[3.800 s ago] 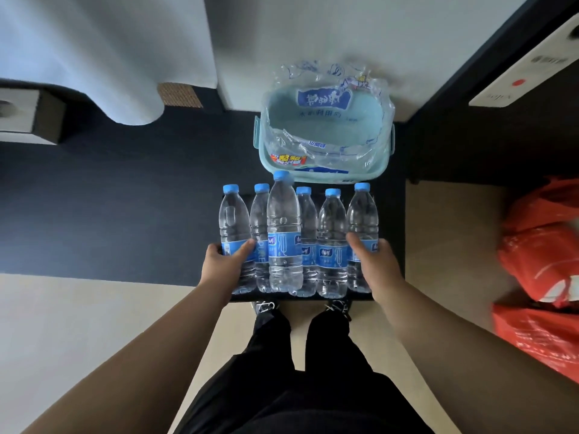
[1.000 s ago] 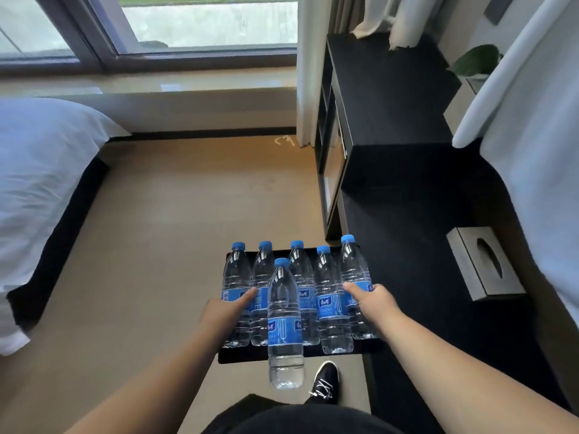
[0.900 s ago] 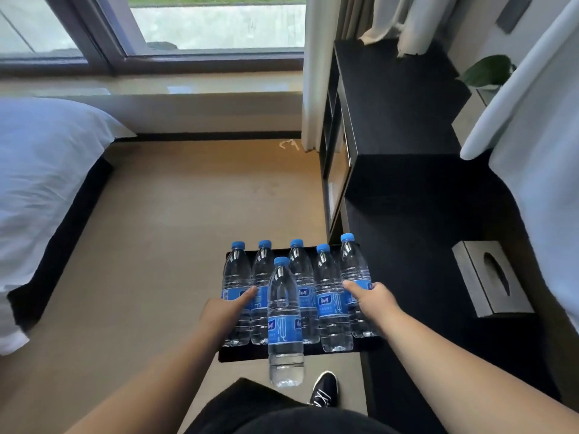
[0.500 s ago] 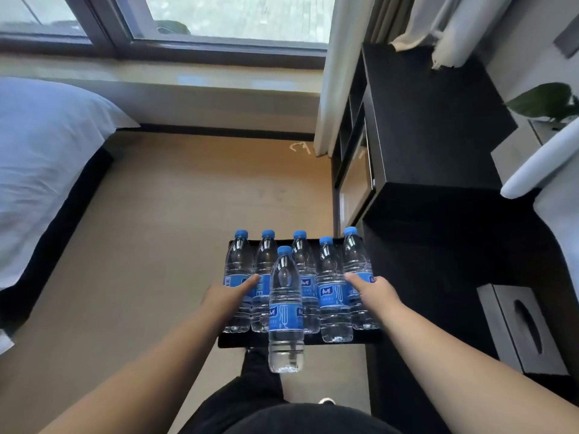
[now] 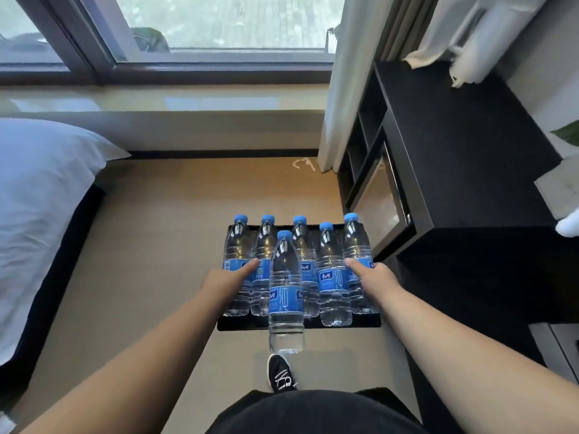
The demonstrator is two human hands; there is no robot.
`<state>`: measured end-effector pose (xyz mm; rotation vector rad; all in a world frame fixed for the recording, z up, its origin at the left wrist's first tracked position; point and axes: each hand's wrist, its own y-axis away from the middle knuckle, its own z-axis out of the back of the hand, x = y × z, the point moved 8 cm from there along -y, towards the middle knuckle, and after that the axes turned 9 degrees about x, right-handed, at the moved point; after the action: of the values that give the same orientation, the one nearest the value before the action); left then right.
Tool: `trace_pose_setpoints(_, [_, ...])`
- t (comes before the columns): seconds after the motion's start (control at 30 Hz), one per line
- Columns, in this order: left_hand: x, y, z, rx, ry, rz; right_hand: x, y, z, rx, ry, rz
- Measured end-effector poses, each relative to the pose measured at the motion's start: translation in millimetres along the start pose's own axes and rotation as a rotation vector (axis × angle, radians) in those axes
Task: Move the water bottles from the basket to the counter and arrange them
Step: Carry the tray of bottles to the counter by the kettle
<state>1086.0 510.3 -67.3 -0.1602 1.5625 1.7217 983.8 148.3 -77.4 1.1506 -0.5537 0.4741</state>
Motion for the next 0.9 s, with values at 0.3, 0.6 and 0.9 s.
trace_pose_setpoints(0.3, [-38, -35, 53, -0.070, -0.001, -0.007, 75, -32, -28, 0.030, 0.013, 0.022])
trace_pose_setpoints(0.6, [-74, -56, 67, -0.080, 0.027, 0.008, 117, -68, -30, 0.037, 0.088, 0.012])
trace_pose_setpoints(0.9, [-155, -99, 38, -0.076, 0.002, -0.007, 152, -129, 11, 0.045, 0.012, -0.004])
